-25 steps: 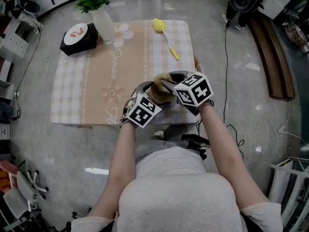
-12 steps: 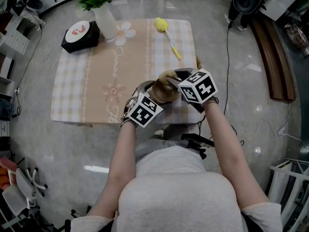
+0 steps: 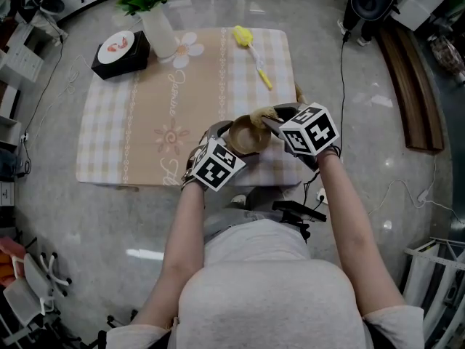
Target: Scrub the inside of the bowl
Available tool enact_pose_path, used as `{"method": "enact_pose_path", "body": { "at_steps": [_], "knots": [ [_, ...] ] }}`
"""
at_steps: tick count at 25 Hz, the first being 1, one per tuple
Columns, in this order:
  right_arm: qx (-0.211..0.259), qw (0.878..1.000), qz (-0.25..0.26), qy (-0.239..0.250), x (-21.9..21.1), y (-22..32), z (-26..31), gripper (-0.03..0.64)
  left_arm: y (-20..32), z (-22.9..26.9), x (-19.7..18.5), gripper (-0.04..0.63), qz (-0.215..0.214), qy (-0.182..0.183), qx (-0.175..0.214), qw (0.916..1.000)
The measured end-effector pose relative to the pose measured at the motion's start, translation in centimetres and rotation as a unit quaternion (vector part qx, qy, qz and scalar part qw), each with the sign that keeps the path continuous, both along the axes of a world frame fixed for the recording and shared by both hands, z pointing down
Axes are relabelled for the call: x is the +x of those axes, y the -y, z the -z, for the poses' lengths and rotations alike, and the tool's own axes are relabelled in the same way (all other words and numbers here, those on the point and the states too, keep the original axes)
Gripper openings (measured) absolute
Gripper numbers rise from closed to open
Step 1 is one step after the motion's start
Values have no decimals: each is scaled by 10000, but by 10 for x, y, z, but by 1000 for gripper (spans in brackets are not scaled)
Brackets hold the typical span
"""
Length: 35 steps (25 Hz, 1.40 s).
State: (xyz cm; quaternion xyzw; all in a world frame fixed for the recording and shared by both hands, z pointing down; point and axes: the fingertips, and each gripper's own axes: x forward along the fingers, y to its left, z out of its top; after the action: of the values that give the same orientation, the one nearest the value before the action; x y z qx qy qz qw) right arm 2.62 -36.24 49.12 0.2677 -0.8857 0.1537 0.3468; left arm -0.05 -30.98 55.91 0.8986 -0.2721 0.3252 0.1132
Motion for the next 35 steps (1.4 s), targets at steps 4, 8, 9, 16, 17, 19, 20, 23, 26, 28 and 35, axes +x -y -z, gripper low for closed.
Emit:
{"method": "enact_pose_path", "body": {
  "at_steps": [4, 8, 9, 16, 17, 19, 20, 23, 26, 28, 35],
  "knots": [
    [-114, 9999, -39, -23, 10, -7, -1, 103, 0, 0, -1, 476, -22, 7, -1, 10000],
    [-224, 9997, -46, -64, 16, -16, -2, 103, 0, 0, -1, 476, -28, 7, -13, 10000],
    [-258, 9996, -40, -74, 18, -19, -3, 103, 0, 0, 0, 476, -29, 9, -16, 10000],
    [-523, 9981, 301, -111, 14, -44, -4, 103, 0, 0, 1, 477, -49, 59, -49, 10000],
    [-552, 9977, 367, -106, 12, -46, -5, 103, 0, 0, 0, 477, -56, 68, -55, 9999],
    [-609, 9969, 489, -85, 7, -51, -6, 103, 1, 0, 0, 479, -65, 86, -69, 9999],
    [-642, 9964, 552, -65, 4, -54, -6, 103, 1, 0, 0, 479, -70, 95, -75, 9999],
    [-749, 9943, 761, 22, -6, -61, -7, 103, 0, 0, 1, 480, -82, 115, -92, 9999],
    [-827, 9913, 1014, 133, -16, -66, -8, 103, 0, 0, 1, 480, -93, 135, -103, 9998],
    [-856, 9885, 1229, 193, -22, -69, -8, 103, 0, 0, 1, 480, -110, 151, -107, 9998],
    [-781, 9740, 2109, 258, -37, -75, -8, 103, 1, -1, 0, 479, -195, 206, -134, 9995]
  ]
}}
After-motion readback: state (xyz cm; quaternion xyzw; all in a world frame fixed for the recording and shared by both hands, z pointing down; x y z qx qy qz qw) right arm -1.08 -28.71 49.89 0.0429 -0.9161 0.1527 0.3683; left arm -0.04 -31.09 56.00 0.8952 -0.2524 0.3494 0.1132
